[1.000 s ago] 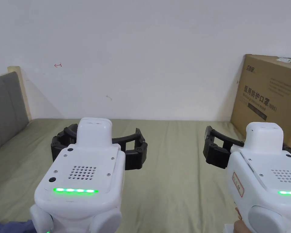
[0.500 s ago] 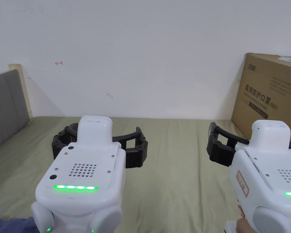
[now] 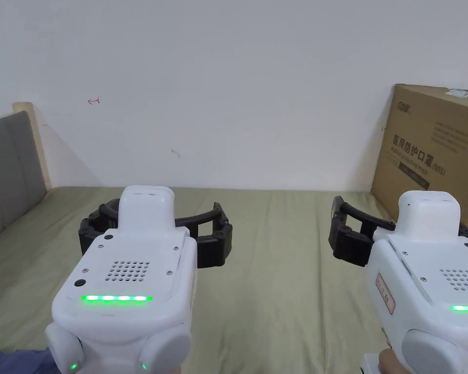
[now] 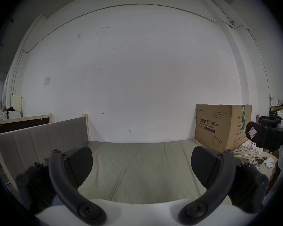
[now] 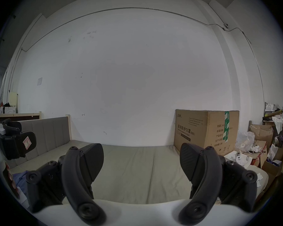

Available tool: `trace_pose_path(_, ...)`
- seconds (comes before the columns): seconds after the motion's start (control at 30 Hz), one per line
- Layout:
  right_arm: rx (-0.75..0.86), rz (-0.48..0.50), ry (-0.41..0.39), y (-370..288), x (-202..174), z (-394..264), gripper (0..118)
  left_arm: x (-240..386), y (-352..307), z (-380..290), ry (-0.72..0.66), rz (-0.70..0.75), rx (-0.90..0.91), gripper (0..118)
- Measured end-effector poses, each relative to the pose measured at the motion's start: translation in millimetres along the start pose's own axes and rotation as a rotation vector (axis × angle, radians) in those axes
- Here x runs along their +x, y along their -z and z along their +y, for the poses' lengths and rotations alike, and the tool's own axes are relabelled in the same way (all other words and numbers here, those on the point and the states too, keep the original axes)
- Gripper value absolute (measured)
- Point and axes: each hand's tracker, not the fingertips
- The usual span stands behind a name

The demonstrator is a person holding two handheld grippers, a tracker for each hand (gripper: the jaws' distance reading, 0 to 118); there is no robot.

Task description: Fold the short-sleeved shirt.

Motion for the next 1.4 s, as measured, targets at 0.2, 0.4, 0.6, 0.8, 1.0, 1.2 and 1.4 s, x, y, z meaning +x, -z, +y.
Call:
trace_pose_path(0.2, -0.001, -0.004, -0.004, 0.0, 0.1, 1.5, 100, 0.0, -0.4, 1.1, 0.006, 0.004, 0.001, 118)
trace_pose_path(0.4, -0.001, -0.004, -0.009, 0.5, 0.2, 2.2, 100, -0.1, 0.8, 2.0, 0.005, 0.007, -0.002, 118)
trace_pose_path(0.6, 0.000, -0.004, -0.011, 1.4, 0.1, 3.3, 100, -0.8, 0.7, 4.0, 0.009, 0.008, 0.014, 118)
trace_pose_path(0.8, 0.000, -0.007, -0.009, 1.9, 0.4, 3.3, 100, 1.6, 0.9, 4.3, 0.025, 0.002, 0.018, 118)
trace_pose_path(1.0, -0.007, -0.012, -0.013, 3.2, 0.9, 2.5, 100, 3.7, 0.0, 3.9, 0.029, -0.008, 0.031, 118)
trace_pose_path(1.2, -0.006, -0.023, 0.004, 3.6, 2.7, 0.7, 100, 6.9, -1.1, 5.5, 0.041, -0.014, 0.046, 118)
trace_pose_path(1.4, -0.019, -0.026, 0.018, 4.4, 5.0, -0.8, 100, 6.9, 0.3, 1.9, 0.040, -0.011, 0.035, 118)
